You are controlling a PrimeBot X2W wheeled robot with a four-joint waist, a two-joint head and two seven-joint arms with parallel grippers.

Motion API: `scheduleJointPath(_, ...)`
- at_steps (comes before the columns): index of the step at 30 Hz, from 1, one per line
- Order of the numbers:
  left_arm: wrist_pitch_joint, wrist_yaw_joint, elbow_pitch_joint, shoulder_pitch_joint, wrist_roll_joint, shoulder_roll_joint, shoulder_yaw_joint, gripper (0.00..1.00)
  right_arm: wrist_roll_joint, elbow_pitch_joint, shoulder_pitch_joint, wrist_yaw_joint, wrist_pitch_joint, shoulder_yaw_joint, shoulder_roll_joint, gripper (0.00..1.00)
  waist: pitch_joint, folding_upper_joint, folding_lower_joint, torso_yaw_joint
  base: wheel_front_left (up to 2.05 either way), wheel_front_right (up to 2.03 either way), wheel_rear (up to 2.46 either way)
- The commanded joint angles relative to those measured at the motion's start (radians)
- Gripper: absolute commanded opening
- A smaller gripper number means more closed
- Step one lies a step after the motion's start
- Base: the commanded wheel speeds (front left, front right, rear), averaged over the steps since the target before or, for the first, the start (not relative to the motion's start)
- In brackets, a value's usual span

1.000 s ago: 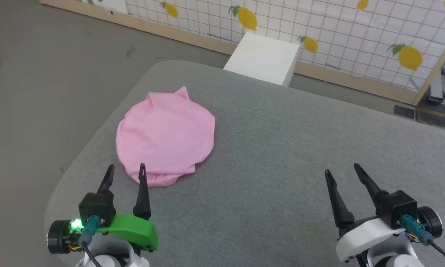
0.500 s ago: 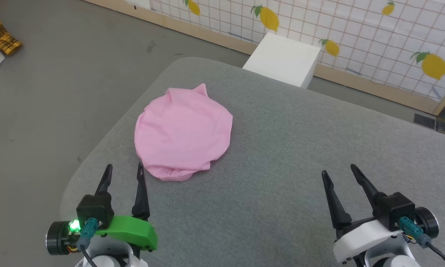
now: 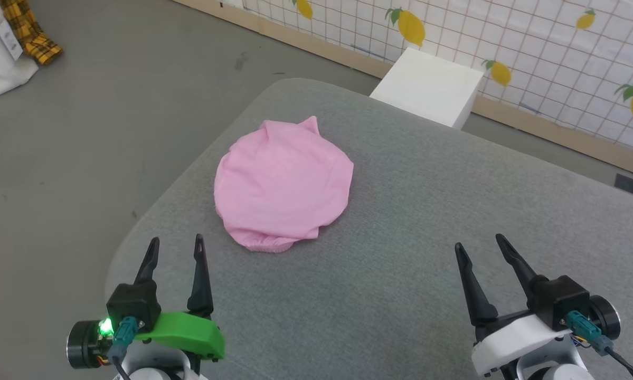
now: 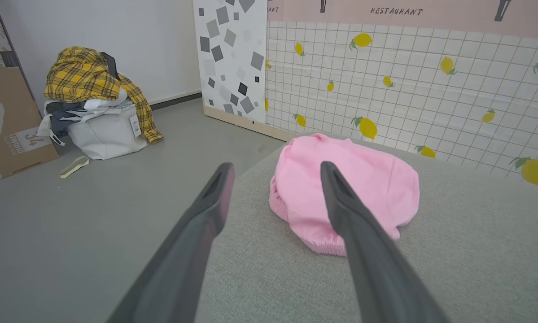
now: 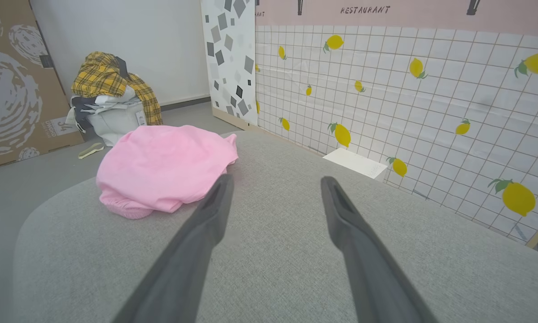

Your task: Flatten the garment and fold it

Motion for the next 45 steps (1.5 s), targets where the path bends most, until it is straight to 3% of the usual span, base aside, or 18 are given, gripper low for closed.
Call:
scheduleJointPath(1,-0.011,0.008,0.003,0.015,-0.006,0.008,-0.004,1.0,0.006,0.005,-0.014,-0.001,-0.012,0.003,0.002,1.0,0.0,0.0,0.0,0.012,0.0,0.0,0.0)
scheduleJointPath(31,-0.057,0.051,0.045,0.02,-0.095,0.037,-0.034,1.0,0.042,0.032,-0.031,-0.002,-0.061,0.031,0.002,1.0,0.006,0.0,0.0,0.099,0.0,0.0,0.0)
scheduleJointPath(37,-0.023,0.053,0.04,-0.034,-0.165,0.044,-0.003,1.0,0.036,0.01,-0.053,-0.002,-0.058,0.041,0.002,1.0,0.074,0.0,0.0,0.053,0.0,0.0,0.0)
scheduleJointPath(45,0.107,0.029,0.04,-0.276,-0.268,0.124,0.077,1.0,-0.005,-0.046,-0.12,-0.002,-0.04,0.056,0.002,1.0,0.274,0.0,0.0,-0.091,0.0,0.0,0.0)
